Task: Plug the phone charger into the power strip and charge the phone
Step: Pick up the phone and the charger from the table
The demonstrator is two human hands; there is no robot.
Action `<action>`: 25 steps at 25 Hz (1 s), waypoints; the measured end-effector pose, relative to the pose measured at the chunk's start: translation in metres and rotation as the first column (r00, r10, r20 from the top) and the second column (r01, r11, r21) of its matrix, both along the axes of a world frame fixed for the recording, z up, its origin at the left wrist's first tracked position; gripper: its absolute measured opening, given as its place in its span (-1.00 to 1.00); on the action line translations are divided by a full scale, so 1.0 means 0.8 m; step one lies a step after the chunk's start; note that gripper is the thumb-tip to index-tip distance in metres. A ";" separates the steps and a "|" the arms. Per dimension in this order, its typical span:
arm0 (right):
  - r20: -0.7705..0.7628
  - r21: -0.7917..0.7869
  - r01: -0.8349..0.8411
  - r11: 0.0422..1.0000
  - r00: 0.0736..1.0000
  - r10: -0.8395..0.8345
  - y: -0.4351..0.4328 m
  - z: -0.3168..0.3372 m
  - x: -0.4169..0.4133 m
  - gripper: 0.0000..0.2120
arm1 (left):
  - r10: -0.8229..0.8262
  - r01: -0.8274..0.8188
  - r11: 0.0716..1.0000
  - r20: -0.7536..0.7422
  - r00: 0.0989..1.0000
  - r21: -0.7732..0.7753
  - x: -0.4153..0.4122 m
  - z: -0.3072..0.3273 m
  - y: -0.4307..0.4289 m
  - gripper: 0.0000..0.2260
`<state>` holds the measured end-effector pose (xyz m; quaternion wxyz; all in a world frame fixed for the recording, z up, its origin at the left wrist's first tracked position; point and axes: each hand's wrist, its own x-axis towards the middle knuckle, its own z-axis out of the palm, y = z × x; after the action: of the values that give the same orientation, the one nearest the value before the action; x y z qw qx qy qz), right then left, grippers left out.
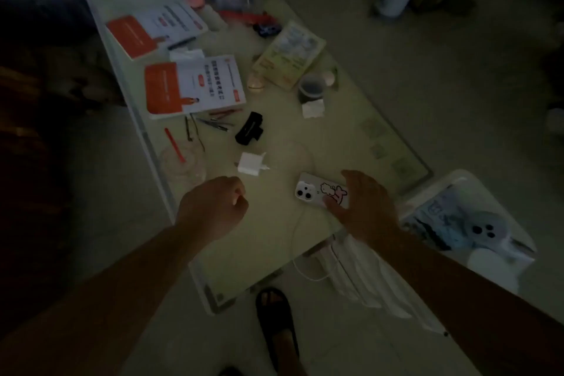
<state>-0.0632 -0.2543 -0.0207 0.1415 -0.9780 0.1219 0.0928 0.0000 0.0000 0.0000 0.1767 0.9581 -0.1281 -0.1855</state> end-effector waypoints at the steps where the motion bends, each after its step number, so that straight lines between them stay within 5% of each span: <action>1: -0.008 0.030 0.014 0.999 1.000 -0.014 -0.002 -0.020 0.008 -0.28 | 0.002 -0.002 1.000 -0.008 1.000 -0.006 0.008 -0.016 -0.009 -0.85; 6: -0.114 0.017 -0.038 0.999 0.993 0.040 -0.004 -0.098 0.036 -0.18 | 0.075 -0.074 0.997 -0.116 0.990 0.014 0.022 -0.093 -0.041 -0.83; 14: -0.354 -0.115 -0.148 0.982 0.930 0.099 -0.024 -0.165 0.076 -0.07 | 0.114 -0.113 0.993 -0.027 0.993 0.034 0.046 -0.170 -0.088 -0.73; 17: -0.339 -0.180 -0.209 0.961 0.930 0.139 -0.021 -0.176 0.080 -0.19 | 0.278 -0.278 0.960 0.011 0.960 0.032 0.060 -0.179 -0.106 -0.66; 20: -0.287 -0.201 -0.191 0.961 0.949 0.128 -0.018 -0.185 0.088 -0.45 | 0.541 -0.549 0.836 -0.136 0.830 -0.021 0.079 -0.188 -0.115 -0.61; 23: -0.304 -0.185 -0.207 0.961 0.942 0.144 -0.019 -0.190 0.101 -0.49 | 0.658 -0.701 0.710 -0.297 0.692 -0.061 0.085 -0.201 -0.121 -0.51; 25: -0.339 -0.187 -0.237 0.953 0.926 0.164 -0.021 -0.192 0.108 -0.46 | 0.778 -0.858 0.508 -0.387 0.496 -0.078 0.095 -0.204 -0.127 -0.40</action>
<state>0.0234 -0.2711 -0.1741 -0.0018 -0.9669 0.0516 0.2498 0.0758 -0.1015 -0.1635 0.3850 0.8287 0.3515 -0.2038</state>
